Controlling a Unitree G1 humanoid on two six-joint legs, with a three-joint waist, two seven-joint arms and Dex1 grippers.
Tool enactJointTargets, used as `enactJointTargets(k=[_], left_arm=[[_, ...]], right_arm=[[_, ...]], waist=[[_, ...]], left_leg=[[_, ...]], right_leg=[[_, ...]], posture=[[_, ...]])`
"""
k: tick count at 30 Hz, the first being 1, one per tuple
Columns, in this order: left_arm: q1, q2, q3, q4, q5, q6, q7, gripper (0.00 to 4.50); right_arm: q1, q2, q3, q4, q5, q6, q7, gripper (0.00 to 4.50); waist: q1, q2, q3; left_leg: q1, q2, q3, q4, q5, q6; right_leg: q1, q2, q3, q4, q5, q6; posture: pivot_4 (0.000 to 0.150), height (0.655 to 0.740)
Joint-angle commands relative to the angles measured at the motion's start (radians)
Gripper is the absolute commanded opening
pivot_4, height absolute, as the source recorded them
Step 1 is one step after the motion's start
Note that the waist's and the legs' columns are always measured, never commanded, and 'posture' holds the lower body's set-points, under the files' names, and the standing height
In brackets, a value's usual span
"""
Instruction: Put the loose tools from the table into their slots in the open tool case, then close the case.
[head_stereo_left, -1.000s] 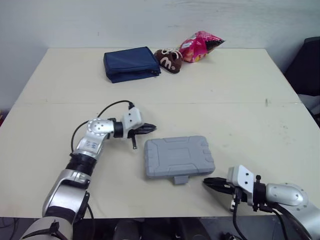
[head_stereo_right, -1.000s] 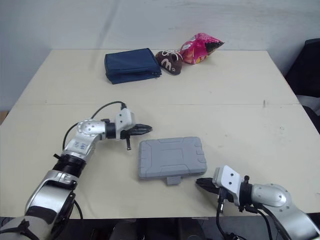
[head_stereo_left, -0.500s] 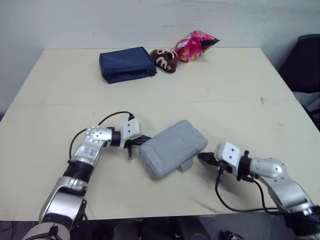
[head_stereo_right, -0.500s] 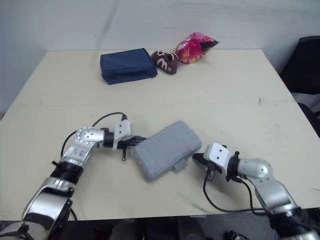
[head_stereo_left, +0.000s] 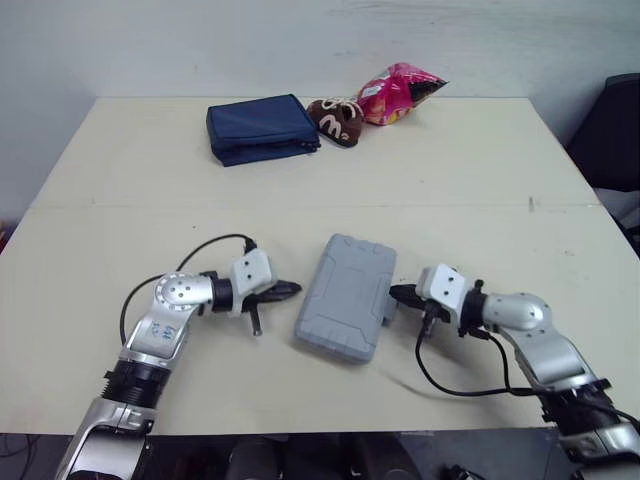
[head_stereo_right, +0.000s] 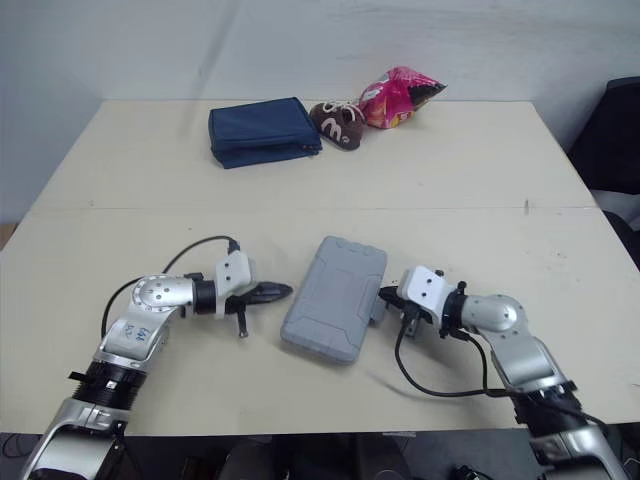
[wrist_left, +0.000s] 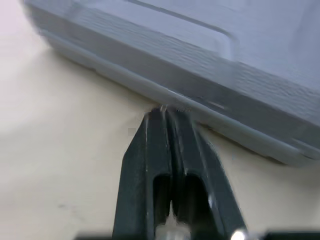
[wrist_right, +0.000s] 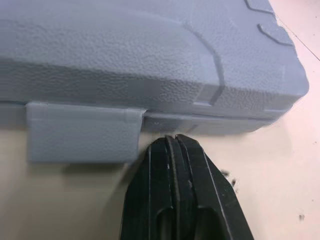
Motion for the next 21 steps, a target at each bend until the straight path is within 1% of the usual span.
enactJointTargets(k=[1, 3, 5, 9, 11, 16, 19, 21], left_arm=[[-0.037, 0.005, 0.064, -0.049, -0.130, 0.014, -0.079, 0.03], [-0.058, -0.004, 0.059, -0.070, -0.165, 0.023, -0.111, 0.03], [-0.086, -0.011, 0.024, -0.095, -0.184, 0.050, -0.153, 0.03], [-0.145, -0.057, -0.072, -0.106, -0.166, 0.083, -0.189, 0.03], [-0.184, -0.102, -0.131, -0.067, -0.120, 0.070, -0.177, 0.03], [-0.258, -0.173, -0.253, 0.039, -0.011, 0.013, -0.172, 0.03], [-0.284, -0.194, -0.290, 0.097, 0.049, -0.025, -0.152, 0.03], [-0.287, -0.201, -0.308, 0.124, 0.080, -0.018, -0.138, 0.03]], right_arm=[[0.131, -0.066, -0.127, -0.119, 0.035, 0.028, -0.013, 0.00], [0.191, -0.082, -0.174, -0.179, 0.068, 0.035, -0.007, 0.00], [0.250, -0.089, -0.212, -0.246, 0.106, 0.051, 0.000, 0.00], [0.309, -0.086, -0.231, -0.345, 0.152, 0.103, 0.005, 0.00], [0.296, -0.073, -0.211, -0.349, 0.142, 0.114, -0.009, 0.00], [0.225, -0.035, -0.155, -0.320, 0.111, 0.135, -0.031, 0.00], [0.196, -0.022, -0.121, -0.309, 0.101, 0.148, -0.031, 0.00], [0.181, -0.012, -0.088, -0.301, 0.085, 0.159, -0.031, 0.00]], waist=[[0.007, 0.000, 0.000], [0.012, 0.000, 0.000], [0.013, 0.000, 0.000], [0.016, 0.001, 0.000], [0.015, 0.001, 0.000], [0.013, 0.001, 0.000], [0.014, 0.001, 0.000], [0.016, 0.001, 0.000]], left_leg=[[-0.001, -0.001, -0.001, 0.000, 0.000, 0.000], [-0.001, -0.002, 0.000, 0.000, -0.001, 0.001], [-0.001, -0.002, 0.001, 0.001, -0.001, 0.001], [-0.001, -0.002, 0.000, 0.002, -0.001, 0.001], [0.000, -0.002, 0.000, 0.002, -0.001, 0.001], [0.000, -0.006, 0.000, 0.002, -0.001, 0.001], [-0.001, -0.006, 0.000, 0.002, -0.001, 0.001], [-0.001, -0.004, 0.000, 0.002, -0.001, 0.001]], right_leg=[[0.000, -0.001, -0.001, 0.000, 0.000, 0.000], [0.000, -0.001, -0.003, -0.001, 0.000, 0.000], [0.001, -0.001, -0.007, -0.001, 0.000, 0.001], [0.001, 0.001, -0.007, 0.000, 0.000, 0.001], [0.001, 0.001, -0.007, 0.000, 0.000, 0.001], [0.000, 0.002, -0.006, 0.000, 0.000, 0.001], [0.000, 0.001, -0.005, 0.000, 0.000, 0.001], [0.000, 0.000, -0.002, -0.001, 0.000, 0.001]], posture=[[0.150, 0.7400], [0.150, 0.7400], [0.150, 0.7400], [0.150, 0.7400], [0.150, 0.7400], [0.150, 0.7400], [0.150, 0.7400], [0.150, 0.7400]])
